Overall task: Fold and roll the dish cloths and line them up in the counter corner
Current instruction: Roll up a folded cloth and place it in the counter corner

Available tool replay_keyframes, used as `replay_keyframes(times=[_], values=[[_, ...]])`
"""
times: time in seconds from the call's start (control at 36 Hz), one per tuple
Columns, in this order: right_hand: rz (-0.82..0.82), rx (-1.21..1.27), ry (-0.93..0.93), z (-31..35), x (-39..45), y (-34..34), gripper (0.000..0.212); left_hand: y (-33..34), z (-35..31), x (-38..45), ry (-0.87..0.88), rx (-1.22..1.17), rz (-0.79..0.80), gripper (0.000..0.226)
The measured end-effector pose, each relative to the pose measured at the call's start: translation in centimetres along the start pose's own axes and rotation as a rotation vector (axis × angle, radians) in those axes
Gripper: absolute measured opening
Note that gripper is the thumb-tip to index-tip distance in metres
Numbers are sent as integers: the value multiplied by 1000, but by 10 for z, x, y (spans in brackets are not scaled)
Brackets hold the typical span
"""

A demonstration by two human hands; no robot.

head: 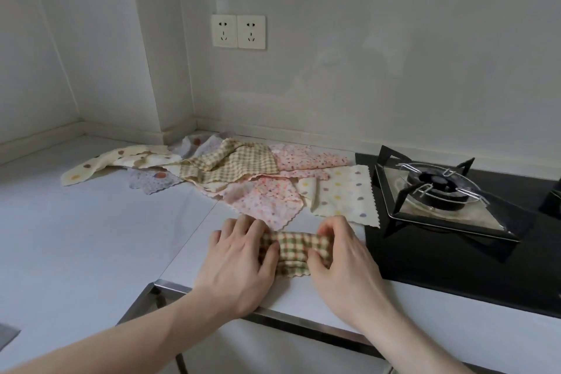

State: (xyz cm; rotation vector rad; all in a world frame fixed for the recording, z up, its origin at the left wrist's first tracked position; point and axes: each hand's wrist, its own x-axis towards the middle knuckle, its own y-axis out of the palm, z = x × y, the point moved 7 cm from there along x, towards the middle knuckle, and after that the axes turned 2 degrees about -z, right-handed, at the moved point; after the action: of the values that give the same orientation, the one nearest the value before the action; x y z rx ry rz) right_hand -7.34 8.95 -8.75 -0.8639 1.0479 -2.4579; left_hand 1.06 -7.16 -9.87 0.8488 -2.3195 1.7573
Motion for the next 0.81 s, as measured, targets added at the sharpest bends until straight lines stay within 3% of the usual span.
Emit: replay_keyframes(times=[0.14,0.22,0.31,0.39,0.47,0.56,0.64,0.81], values=[[-18,122,99,-3,-5,-4,44,-6,-5,-4,52,-110,2,9],[0,159,157,-1,-3,-8,45,-6,-5,-4,3,-190,83,8],[17,199,268,0,-1,-15,35,-7,-5,-3,-128,-221,206,17],[103,263,500,5,-11,-26,35,-26,-18,-6,-358,-342,386,18],[207,388,705,30,-31,-53,31,-77,-43,-10,-476,-497,431,13],[242,495,768,59,-51,-102,16,-139,-69,-14,-417,-554,429,17],[280,633,812,81,-71,-153,8,-190,-98,-16,-276,-538,525,26],[233,730,862,106,-91,-248,20,-234,-157,6,-70,-520,593,28]])
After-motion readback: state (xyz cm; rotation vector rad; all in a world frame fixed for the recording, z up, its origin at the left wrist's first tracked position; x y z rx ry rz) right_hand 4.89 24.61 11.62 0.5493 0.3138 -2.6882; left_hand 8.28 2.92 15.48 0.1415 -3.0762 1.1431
